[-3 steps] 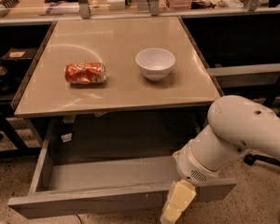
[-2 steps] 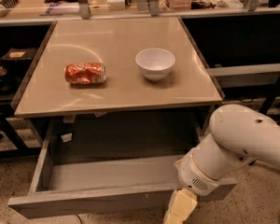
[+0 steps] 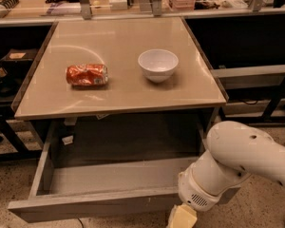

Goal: Open top drawer

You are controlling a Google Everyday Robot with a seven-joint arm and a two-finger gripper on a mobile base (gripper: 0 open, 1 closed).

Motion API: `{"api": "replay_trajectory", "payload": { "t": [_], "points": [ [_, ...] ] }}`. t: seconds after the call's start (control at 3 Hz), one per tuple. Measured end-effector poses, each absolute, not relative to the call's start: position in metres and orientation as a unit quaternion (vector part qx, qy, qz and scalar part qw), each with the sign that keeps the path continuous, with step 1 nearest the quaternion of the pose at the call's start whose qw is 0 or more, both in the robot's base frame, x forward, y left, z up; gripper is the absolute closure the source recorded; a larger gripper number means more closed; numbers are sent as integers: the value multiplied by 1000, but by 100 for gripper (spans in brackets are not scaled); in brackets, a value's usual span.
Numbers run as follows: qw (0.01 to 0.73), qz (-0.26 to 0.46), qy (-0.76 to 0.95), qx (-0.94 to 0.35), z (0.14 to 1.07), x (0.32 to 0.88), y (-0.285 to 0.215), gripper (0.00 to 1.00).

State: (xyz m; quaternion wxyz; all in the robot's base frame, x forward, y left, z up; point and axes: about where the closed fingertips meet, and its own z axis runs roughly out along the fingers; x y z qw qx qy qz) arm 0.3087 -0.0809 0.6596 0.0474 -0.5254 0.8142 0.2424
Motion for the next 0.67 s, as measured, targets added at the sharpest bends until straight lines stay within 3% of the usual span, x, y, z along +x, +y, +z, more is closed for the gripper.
{"api": "replay_trajectory", "payload": {
  "t": [0.67],
  "points": [
    [51,250,822,-510,666,290,-86,0]
  ]
}}
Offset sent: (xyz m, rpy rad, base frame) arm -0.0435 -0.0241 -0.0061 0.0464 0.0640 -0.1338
